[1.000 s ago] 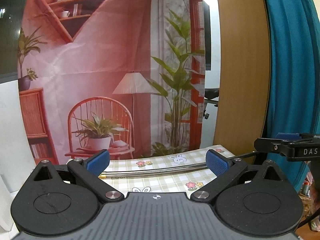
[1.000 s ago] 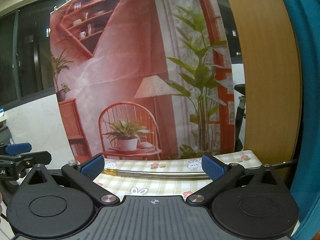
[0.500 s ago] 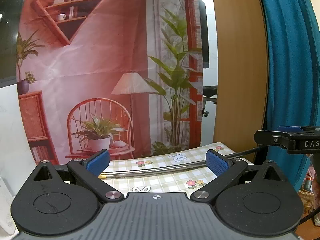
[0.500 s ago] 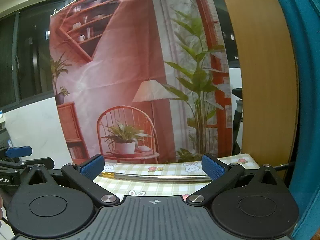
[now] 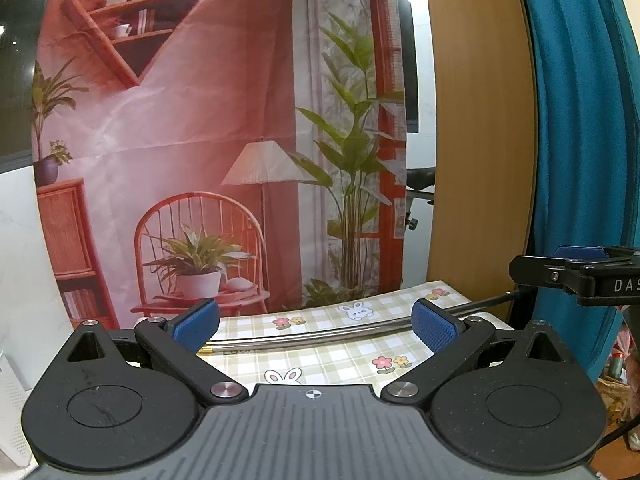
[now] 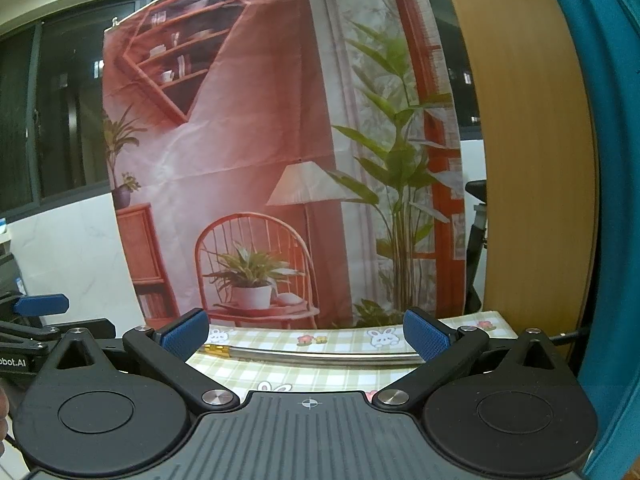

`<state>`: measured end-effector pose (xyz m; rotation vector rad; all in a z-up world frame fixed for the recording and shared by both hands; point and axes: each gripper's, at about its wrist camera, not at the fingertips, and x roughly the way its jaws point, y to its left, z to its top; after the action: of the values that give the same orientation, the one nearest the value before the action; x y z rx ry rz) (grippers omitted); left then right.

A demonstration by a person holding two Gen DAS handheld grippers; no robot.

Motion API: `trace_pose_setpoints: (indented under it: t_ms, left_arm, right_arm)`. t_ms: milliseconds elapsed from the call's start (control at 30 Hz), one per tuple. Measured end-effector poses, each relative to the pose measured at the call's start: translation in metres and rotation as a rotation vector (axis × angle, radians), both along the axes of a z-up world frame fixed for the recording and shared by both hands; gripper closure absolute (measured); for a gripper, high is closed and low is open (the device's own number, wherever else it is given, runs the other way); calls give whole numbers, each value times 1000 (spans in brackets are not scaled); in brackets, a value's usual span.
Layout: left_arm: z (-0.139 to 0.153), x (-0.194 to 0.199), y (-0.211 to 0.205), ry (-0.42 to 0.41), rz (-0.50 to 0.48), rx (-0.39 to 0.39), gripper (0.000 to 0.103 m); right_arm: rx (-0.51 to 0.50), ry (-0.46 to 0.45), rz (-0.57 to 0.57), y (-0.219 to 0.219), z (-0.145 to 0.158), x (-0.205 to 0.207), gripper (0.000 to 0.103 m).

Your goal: Organize fruits

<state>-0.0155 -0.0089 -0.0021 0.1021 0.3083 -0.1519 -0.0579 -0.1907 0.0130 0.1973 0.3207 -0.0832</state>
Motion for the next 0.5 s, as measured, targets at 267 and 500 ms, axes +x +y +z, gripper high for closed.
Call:
trace_pose_setpoints:
  t_ms: [267, 500]
  left_arm:
    - [0, -1, -1, -1, -2, -1, 0]
    - [0, -2, -2, -2, -6, -4, 0]
  right_arm:
    - [1, -1, -2, 0, 3, 0, 0]
    - [-1, -1, -3, 0, 3, 0, 0]
